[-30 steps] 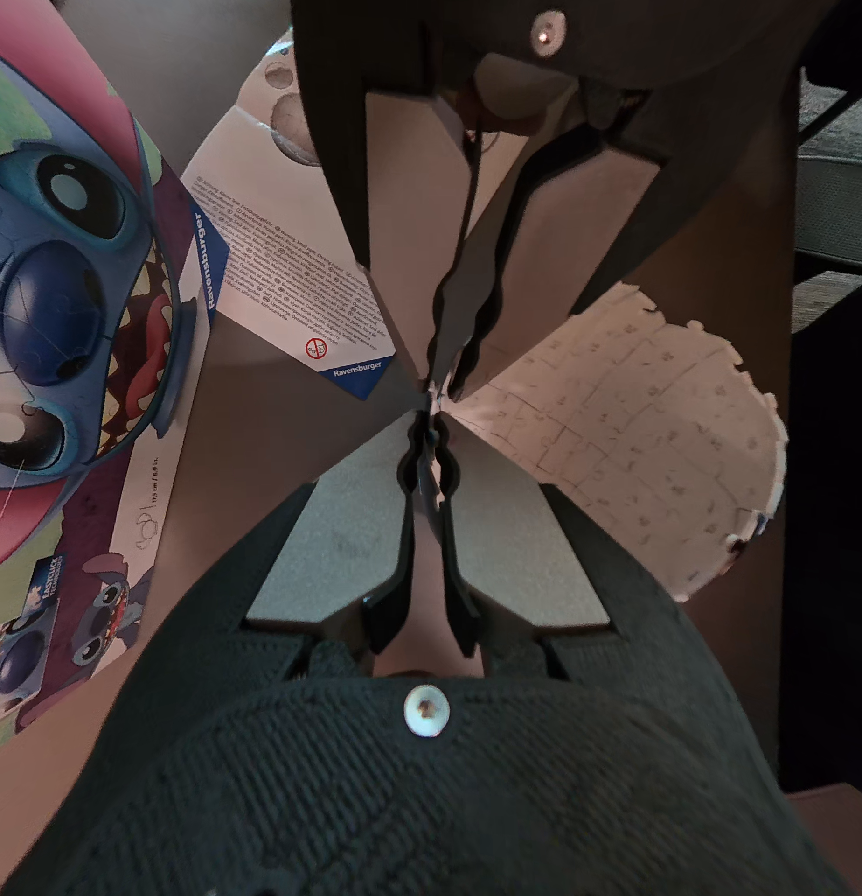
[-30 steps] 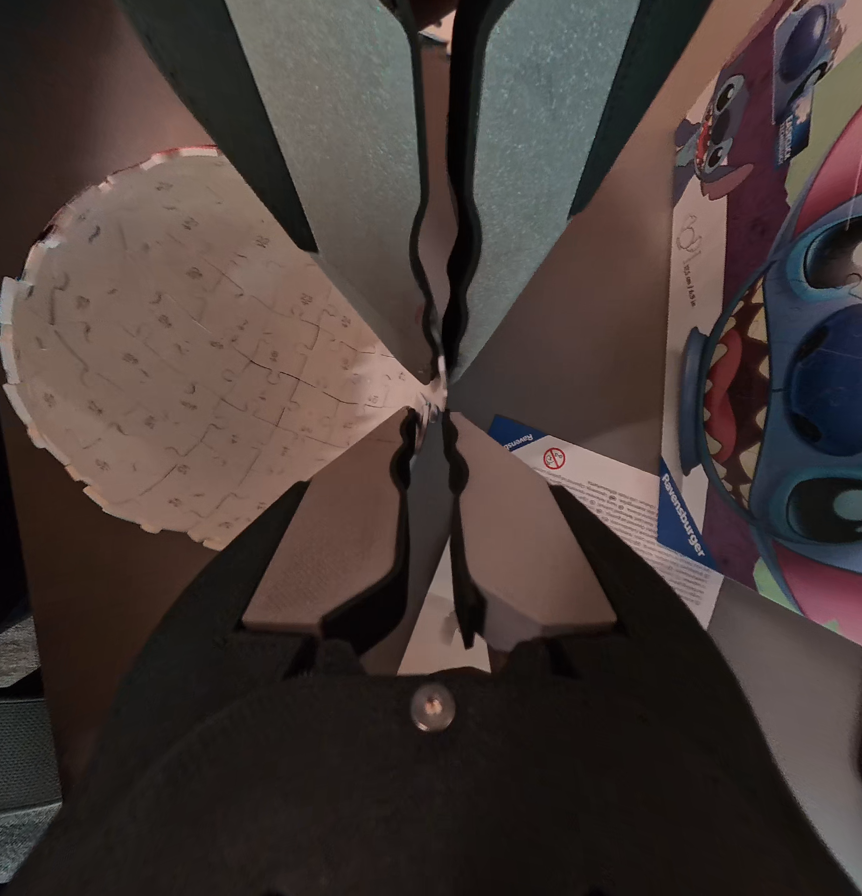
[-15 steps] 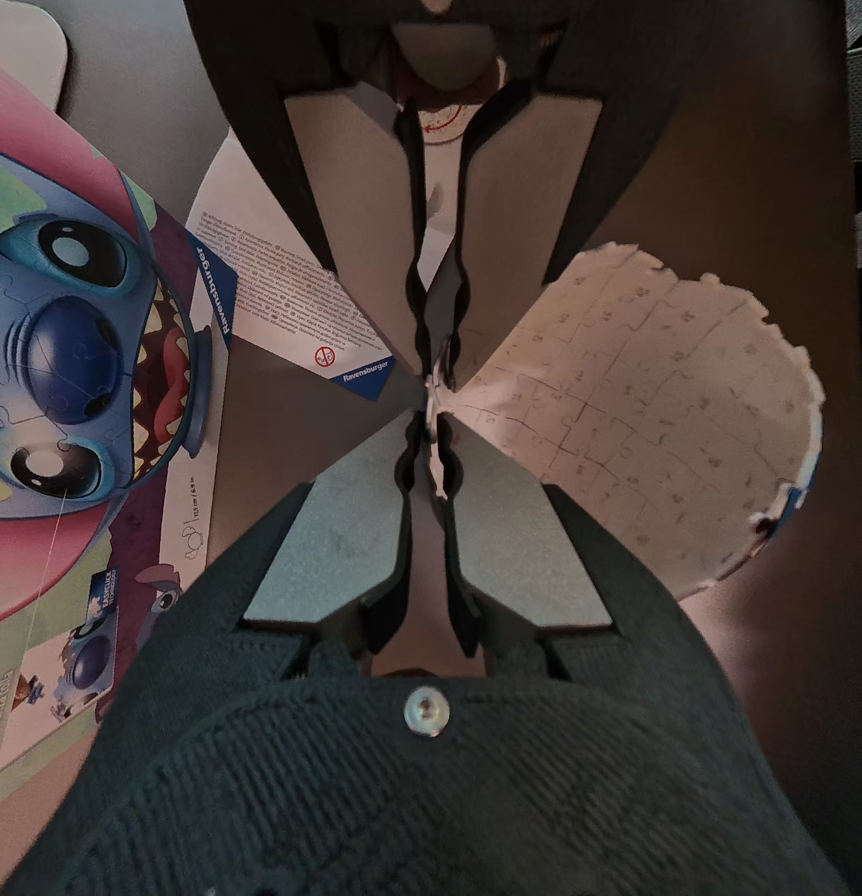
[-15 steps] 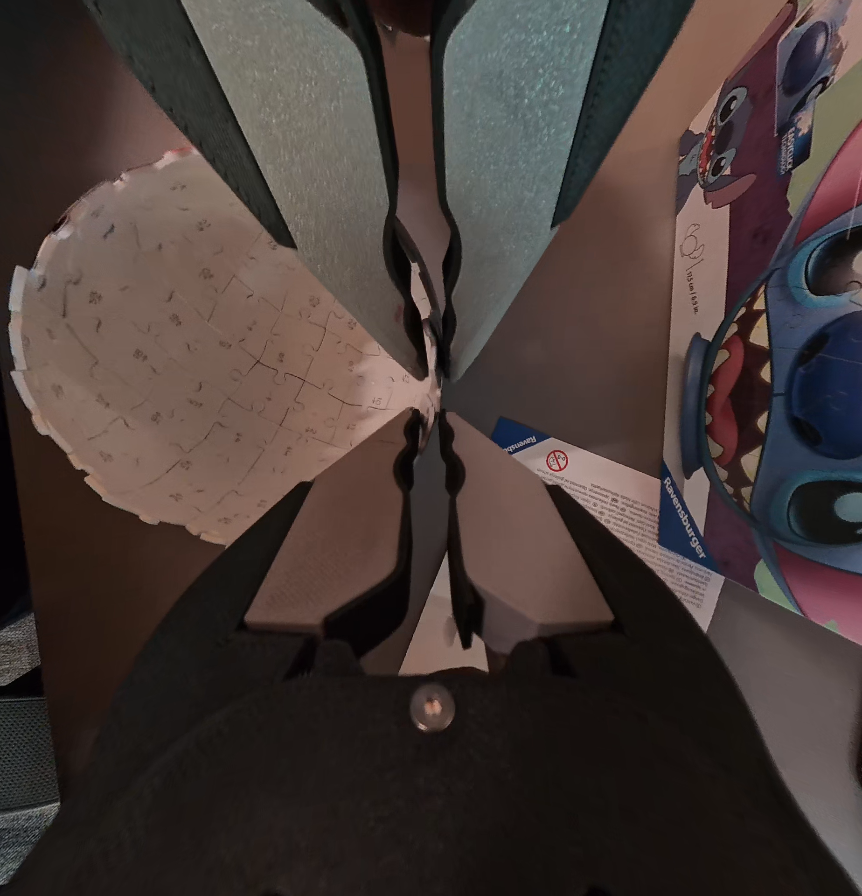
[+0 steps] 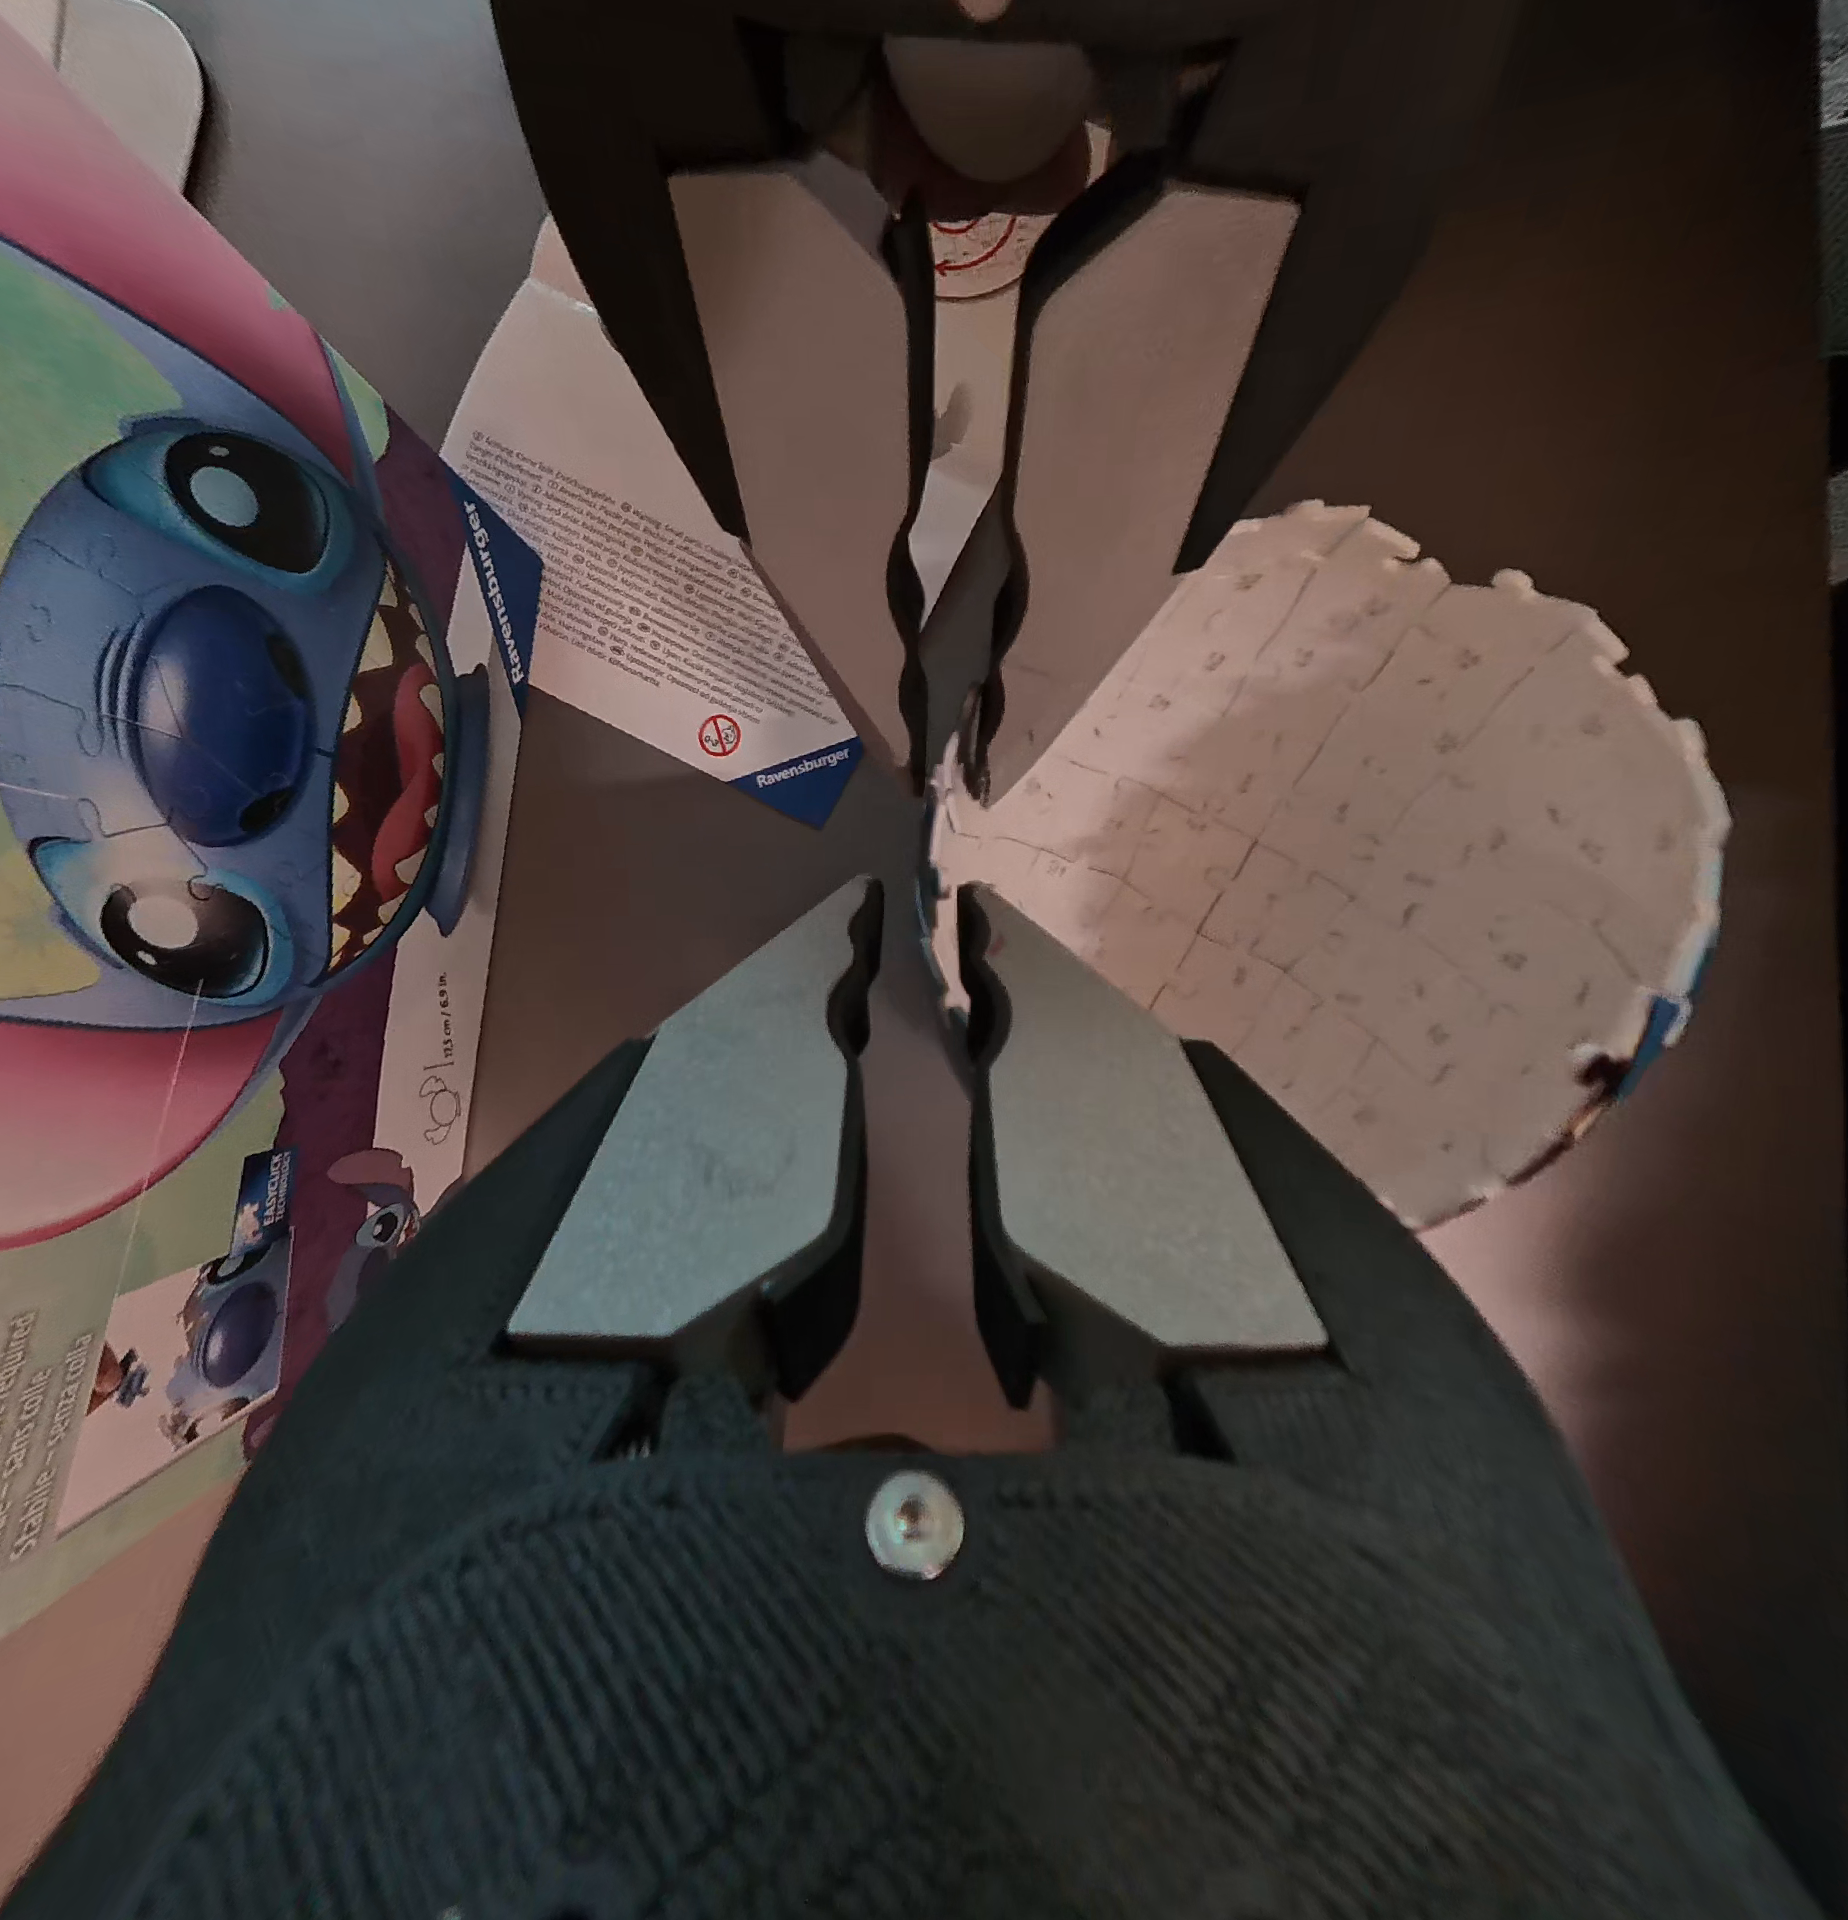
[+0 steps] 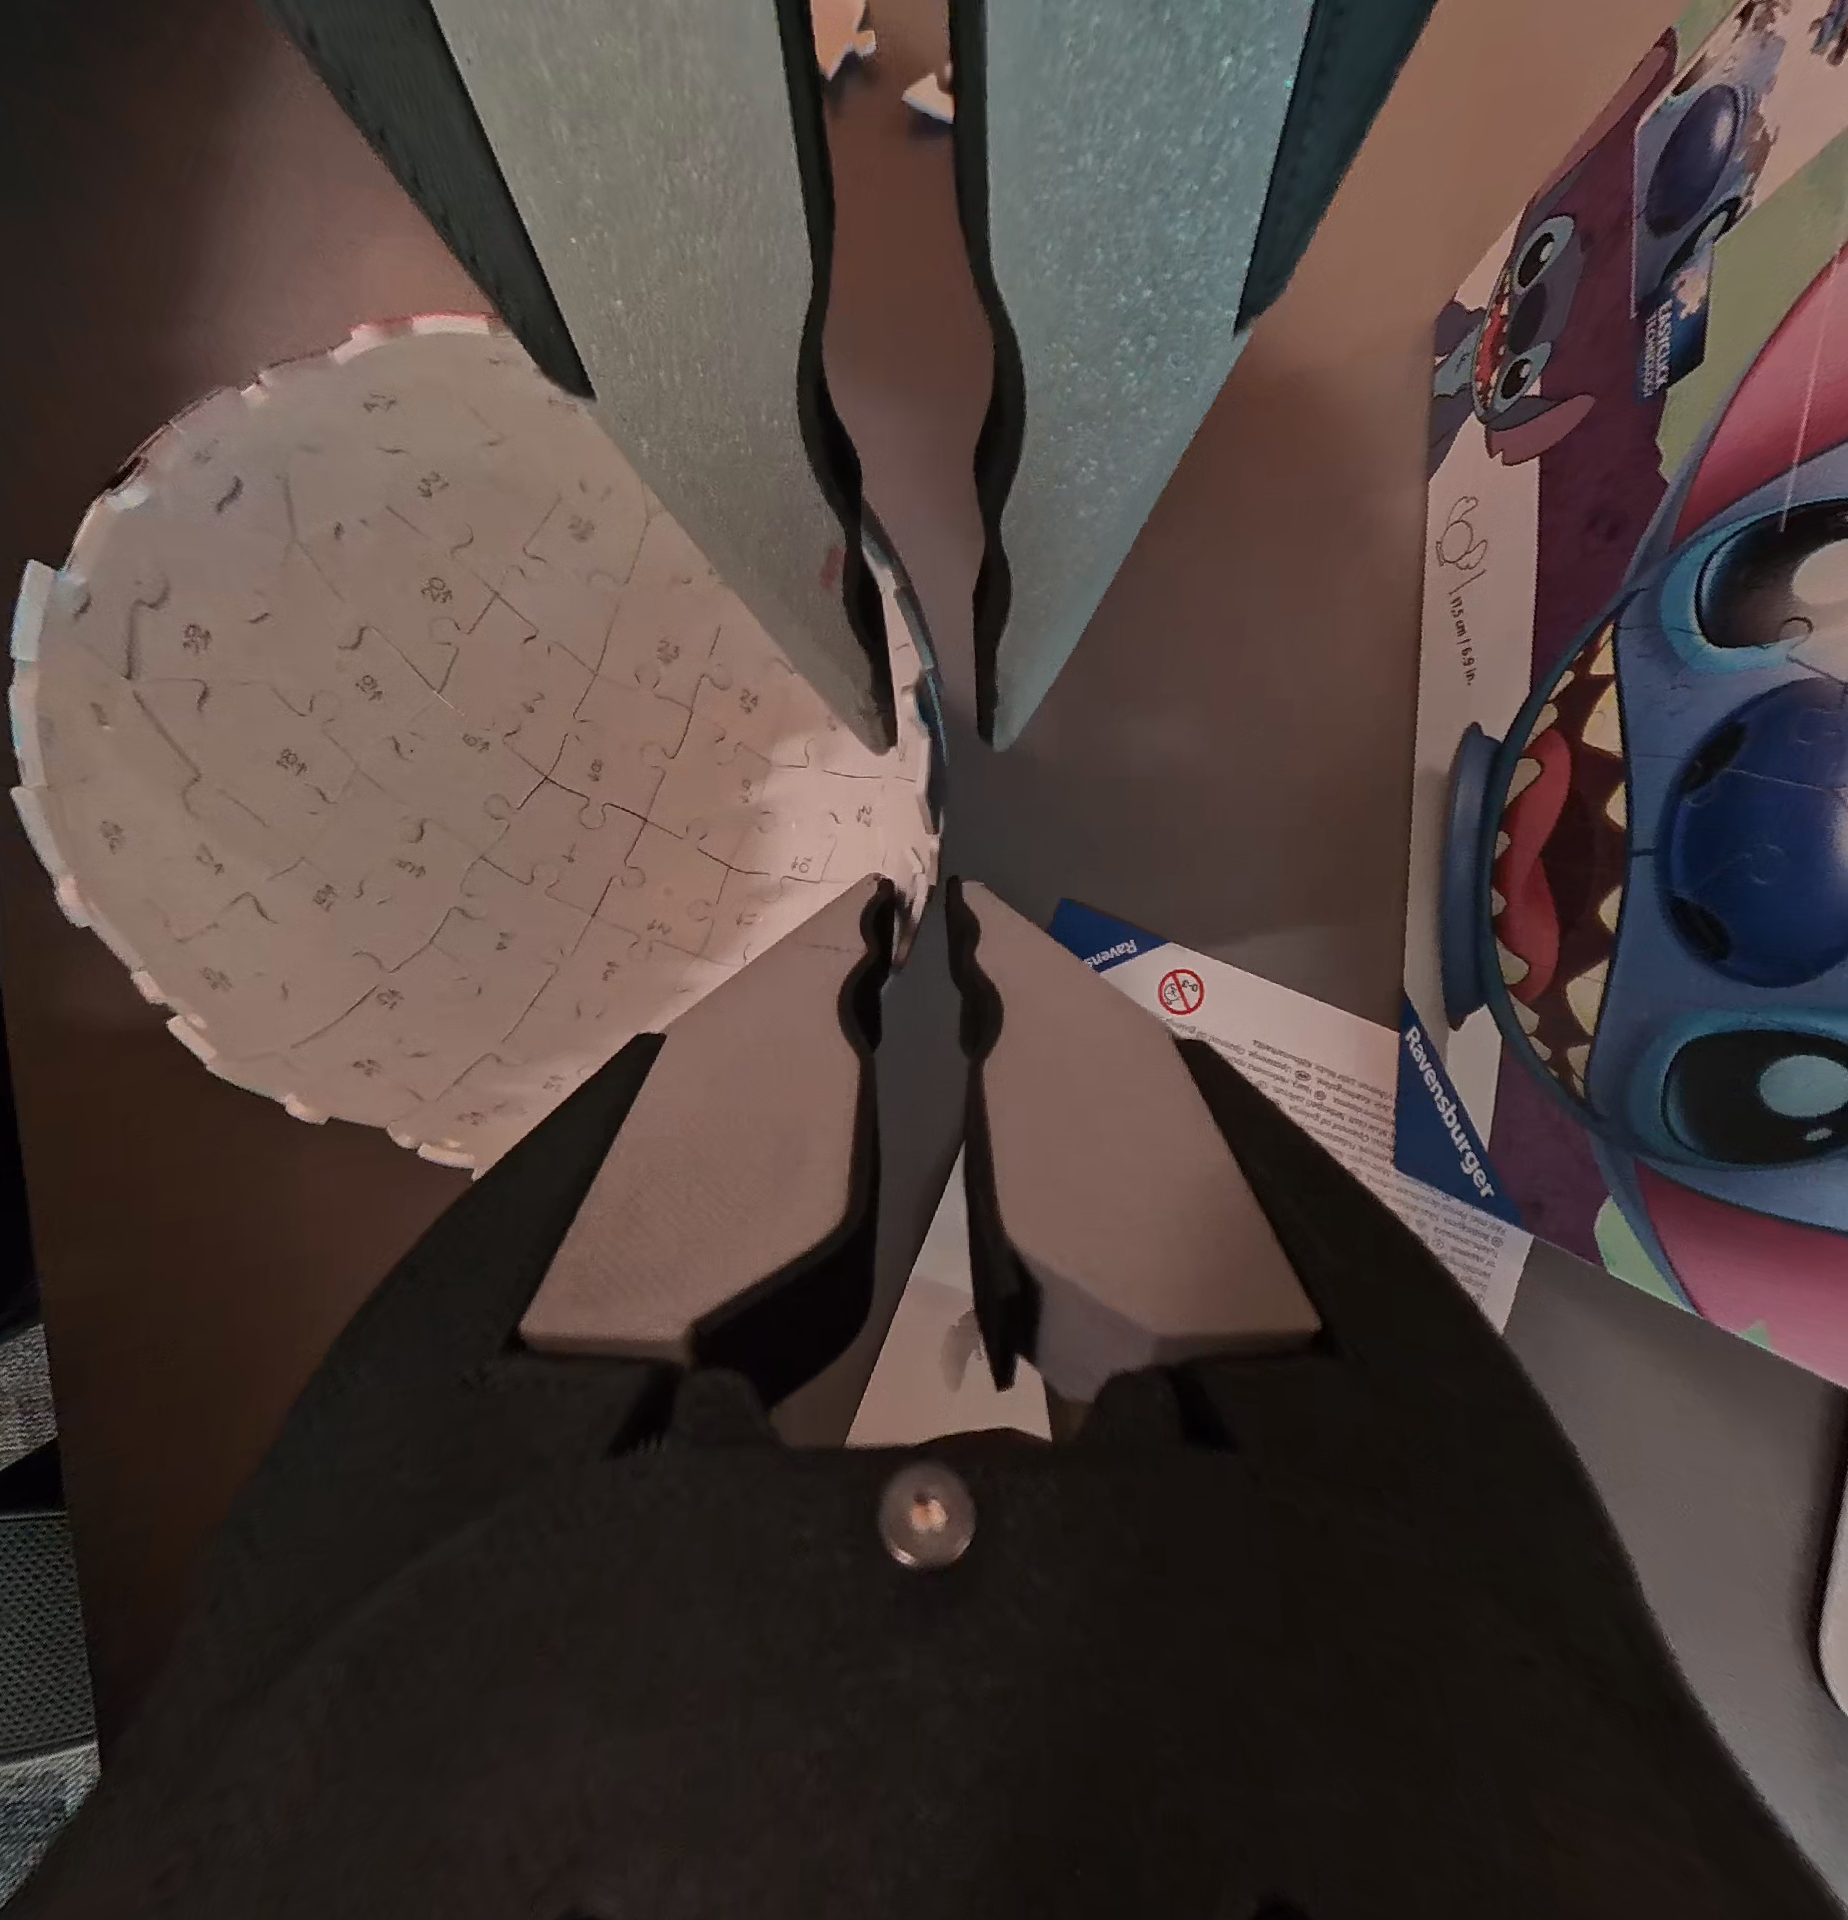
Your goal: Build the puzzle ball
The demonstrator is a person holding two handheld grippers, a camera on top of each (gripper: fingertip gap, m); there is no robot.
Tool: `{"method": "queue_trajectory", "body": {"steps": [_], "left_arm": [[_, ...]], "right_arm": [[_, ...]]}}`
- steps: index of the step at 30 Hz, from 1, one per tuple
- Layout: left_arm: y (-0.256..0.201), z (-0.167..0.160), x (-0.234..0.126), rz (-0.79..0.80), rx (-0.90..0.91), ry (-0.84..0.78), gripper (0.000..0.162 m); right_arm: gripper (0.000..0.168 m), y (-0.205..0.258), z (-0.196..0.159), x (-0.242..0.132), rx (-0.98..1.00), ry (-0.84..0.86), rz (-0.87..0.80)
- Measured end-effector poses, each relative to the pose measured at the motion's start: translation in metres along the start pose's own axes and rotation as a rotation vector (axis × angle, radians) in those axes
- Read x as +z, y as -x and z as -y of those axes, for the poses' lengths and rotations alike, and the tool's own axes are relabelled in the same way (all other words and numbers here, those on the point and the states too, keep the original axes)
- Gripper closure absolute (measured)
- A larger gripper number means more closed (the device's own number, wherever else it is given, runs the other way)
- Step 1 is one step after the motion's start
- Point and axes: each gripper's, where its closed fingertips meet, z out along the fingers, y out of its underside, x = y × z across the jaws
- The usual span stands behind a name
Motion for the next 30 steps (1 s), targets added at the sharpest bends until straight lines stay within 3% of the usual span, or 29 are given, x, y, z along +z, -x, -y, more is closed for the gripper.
{"method": "queue_trajectory", "body": {"steps": [1, 8, 30], "left_arm": [[0.0, 0.0, 0.002, -0.001, -0.003, 0.003, 0.15], [-0.003, -0.004, 0.015, -0.017, 0.004, 0.034, 0.158], [-0.004, -0.008, 0.013, -0.018, -0.006, 0.048, 0.156]], "right_arm": [[0.161, 0.0, 0.0, 0.0, 0.001, -0.002, 0.0], [0.161, 0.0, 0.0, 0.002, 0.003, -0.01, 0.015], [0.166, 0.004, 0.003, 0.009, 0.186, -0.083, 0.164]]}}
